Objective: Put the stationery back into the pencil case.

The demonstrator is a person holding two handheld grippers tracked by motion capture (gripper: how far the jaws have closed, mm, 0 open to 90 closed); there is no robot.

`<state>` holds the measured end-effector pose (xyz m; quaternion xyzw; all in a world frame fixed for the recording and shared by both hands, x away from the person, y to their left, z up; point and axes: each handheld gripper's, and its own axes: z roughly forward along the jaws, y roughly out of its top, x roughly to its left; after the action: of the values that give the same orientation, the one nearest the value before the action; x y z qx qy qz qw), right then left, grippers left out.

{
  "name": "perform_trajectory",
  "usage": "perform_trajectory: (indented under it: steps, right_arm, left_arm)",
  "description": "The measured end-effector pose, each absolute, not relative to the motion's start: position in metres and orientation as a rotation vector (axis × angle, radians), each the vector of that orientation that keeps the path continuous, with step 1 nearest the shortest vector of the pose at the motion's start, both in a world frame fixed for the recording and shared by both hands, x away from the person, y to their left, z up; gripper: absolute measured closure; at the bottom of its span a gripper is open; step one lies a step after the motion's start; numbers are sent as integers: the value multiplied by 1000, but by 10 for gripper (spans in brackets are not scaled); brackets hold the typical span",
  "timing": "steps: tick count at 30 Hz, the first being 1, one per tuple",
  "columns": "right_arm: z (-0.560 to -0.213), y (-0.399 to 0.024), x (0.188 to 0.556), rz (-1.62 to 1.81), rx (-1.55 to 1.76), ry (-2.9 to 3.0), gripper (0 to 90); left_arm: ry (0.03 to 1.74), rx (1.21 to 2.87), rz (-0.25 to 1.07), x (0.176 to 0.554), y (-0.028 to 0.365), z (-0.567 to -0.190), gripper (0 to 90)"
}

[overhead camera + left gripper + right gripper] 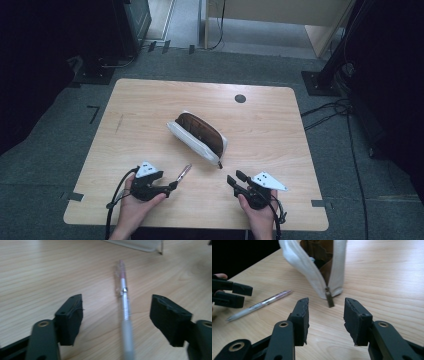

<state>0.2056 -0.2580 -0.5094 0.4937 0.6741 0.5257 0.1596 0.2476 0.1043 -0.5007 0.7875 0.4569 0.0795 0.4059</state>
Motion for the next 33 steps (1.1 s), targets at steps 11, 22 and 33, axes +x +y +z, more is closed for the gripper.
perform_trajectory:
  steps: [11, 22, 33]
  right_arm:
    - [-506, -215, 210, 1502, 1384, 2042, 368]
    - [-509, -164, 218, 1317, 1474, 2068, 5]
    - [-517, -119, 217, 1131, 1571, 2031, 0]
  left_arm:
    - [1330, 1856, 309, 254, 190, -503, 120]
    - [1408, 1906, 415, 258, 210, -514, 77]
    - [1398, 2005, 559, 256, 196, -518, 77]
